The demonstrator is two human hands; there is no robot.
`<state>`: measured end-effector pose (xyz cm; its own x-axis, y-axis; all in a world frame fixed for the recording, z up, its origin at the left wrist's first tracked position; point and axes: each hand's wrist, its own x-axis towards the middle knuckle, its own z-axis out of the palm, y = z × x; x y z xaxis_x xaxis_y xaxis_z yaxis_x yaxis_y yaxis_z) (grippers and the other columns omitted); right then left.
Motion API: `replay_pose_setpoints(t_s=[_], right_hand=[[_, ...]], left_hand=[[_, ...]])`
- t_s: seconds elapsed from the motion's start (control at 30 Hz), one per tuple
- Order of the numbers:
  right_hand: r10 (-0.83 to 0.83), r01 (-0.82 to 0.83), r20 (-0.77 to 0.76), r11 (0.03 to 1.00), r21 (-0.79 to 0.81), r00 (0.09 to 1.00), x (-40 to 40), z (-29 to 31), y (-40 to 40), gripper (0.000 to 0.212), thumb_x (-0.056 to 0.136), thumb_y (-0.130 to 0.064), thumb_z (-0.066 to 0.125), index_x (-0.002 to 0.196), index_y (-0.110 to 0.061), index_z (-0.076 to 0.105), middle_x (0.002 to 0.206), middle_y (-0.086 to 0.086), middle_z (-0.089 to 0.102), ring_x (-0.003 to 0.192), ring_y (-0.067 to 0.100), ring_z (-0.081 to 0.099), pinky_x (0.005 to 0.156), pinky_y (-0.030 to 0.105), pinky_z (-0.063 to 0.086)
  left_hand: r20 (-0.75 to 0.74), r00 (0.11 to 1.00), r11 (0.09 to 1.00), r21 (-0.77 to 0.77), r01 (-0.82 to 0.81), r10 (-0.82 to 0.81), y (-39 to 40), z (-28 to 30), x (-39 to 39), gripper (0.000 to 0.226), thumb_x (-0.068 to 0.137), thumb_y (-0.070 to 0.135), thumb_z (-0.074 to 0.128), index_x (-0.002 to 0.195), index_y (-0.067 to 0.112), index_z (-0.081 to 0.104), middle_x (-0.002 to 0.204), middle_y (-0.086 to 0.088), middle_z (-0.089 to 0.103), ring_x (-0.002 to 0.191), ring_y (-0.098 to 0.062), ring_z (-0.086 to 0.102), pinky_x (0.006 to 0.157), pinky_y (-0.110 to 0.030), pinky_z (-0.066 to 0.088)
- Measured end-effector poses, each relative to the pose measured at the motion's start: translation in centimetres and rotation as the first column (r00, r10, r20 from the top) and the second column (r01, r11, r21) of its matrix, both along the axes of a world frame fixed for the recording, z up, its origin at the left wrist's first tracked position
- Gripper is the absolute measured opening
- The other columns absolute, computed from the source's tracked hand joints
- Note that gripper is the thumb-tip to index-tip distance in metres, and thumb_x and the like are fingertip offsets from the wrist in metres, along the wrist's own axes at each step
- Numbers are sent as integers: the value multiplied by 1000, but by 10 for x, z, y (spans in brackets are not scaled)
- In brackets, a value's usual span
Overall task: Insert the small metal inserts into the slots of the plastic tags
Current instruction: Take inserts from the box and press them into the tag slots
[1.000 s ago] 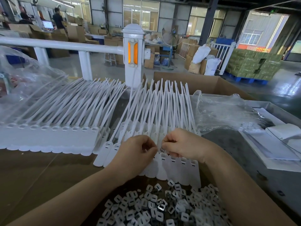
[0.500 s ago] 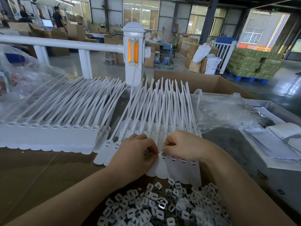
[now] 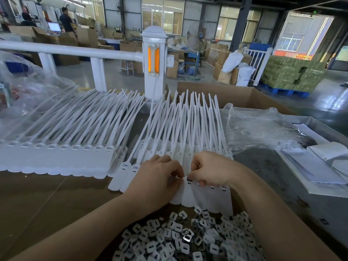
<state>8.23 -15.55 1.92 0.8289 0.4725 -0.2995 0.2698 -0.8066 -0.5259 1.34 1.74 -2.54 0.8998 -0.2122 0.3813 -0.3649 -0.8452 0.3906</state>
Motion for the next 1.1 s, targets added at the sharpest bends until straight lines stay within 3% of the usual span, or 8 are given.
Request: replay_pose_setpoints(t_s=[0.13,0.27,0.43,0.53,0.63,0.73,0.9,1.1], right_hand=[[-89,97,-68,987,128,994,-1,-1,-4,12,100,-22,55,94,-13,60,55,-4,64,39,5,46,38,17,37],[-95,104,-73,987,120,993,-1,-1,-3,14,101,-23,52,94,-14,60,52,-5,62,37,5,45,37,18,37],[-102,111,-72,985,129,992,-2,-2,-3,15,101,-22,52,95,-12,62,50,-5,61,35,5,44,36,17,35],[-89,94,-46,989,111,995,-2,-3,-2,17,102,-29,53,96,-16,61,52,-5,62,36,4,47,37,17,36],[-83,85,-21,992,93,996,-1,-3,-3,19,102,-35,53,97,-19,62,61,-3,66,41,4,52,39,20,40],[-72,71,1,993,91,997,-1,-4,-4,20,102,-34,53,94,-18,64,63,-2,68,45,8,55,41,22,42],[-76,75,7,992,100,997,-1,-4,-4,19,100,-32,54,92,-18,65,64,-1,68,52,12,59,45,27,47],[-76,84,-59,983,162,995,0,-5,-7,19,100,-34,56,93,-19,66,64,-1,69,49,11,52,44,24,41]], left_hand=[[16,999,995,85,50,-52,1,1,0,23,96,31,54,117,37,62,100,12,57,96,-9,48,89,-29,42],[34,991,972,198,123,-132,3,3,-3,34,99,30,44,129,41,56,103,8,51,97,-12,46,83,-26,32],[103,976,919,369,140,-190,2,9,-2,34,100,32,45,130,38,59,102,6,57,97,-15,53,88,-32,39],[93,969,951,236,202,-229,0,11,-7,26,92,32,62,117,38,69,96,14,59,92,-10,54,82,-25,34],[-7,912,911,47,409,-409,-3,14,-10,20,90,30,70,109,34,74,92,24,51,88,4,47,82,-9,35],[-59,865,858,107,502,-499,-8,15,-14,19,96,32,63,112,32,74,91,14,58,87,1,49,77,-17,45],[-49,848,836,143,529,-528,-11,17,-15,14,95,28,62,103,26,73,105,12,64,92,0,50,80,-27,49],[50,923,923,-23,384,-382,-8,14,-15,7,89,19,68,93,22,72,89,12,67,76,-2,61,69,-19,53]])
